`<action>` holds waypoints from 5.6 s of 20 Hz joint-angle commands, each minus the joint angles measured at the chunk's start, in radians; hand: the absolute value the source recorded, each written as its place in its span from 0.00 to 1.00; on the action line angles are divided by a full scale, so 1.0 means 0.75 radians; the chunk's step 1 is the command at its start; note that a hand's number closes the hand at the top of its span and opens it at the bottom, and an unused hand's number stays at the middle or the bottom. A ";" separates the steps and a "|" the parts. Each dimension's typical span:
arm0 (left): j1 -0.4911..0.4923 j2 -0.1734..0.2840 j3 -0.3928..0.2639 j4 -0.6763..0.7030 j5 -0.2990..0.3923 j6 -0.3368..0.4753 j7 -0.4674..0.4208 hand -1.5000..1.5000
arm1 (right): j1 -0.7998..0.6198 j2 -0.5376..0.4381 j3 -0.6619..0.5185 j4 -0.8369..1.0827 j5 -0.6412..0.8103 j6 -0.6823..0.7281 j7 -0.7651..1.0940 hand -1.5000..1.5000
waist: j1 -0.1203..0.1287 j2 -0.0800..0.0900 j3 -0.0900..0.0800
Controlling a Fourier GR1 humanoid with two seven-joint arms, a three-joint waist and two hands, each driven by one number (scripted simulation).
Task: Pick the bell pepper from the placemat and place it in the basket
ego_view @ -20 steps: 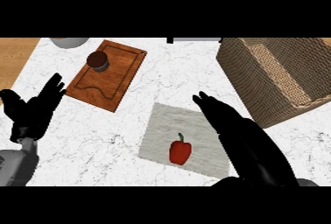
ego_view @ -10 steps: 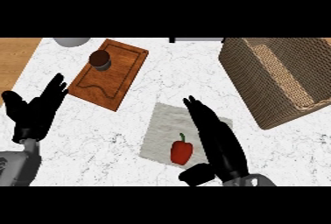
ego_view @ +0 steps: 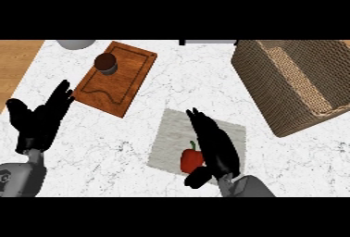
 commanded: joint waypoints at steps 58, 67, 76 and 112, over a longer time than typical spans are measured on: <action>-0.112 -0.183 0.118 -0.033 -0.185 -0.215 0.062 0.50 | -0.626 0.128 -0.525 0.733 0.172 -0.443 0.582 1.00 | 0.178 0.055 0.001; -0.176 -0.192 0.097 -0.010 -0.199 -0.211 0.093 0.50 | -1.022 0.128 -0.609 0.923 0.485 -0.917 0.633 1.00 | 0.200 0.054 -0.005; -0.175 -0.206 0.102 0.043 -0.229 -0.177 0.053 0.50 | -1.381 0.128 -0.767 1.235 0.782 -0.966 0.858 1.00 | 0.152 0.044 -0.009; -0.107 -0.160 0.189 0.043 -0.185 -0.196 0.030 0.50 | -1.470 -0.234 -1.120 1.715 1.254 -1.068 1.054 1.00 | 0.058 0.026 0.000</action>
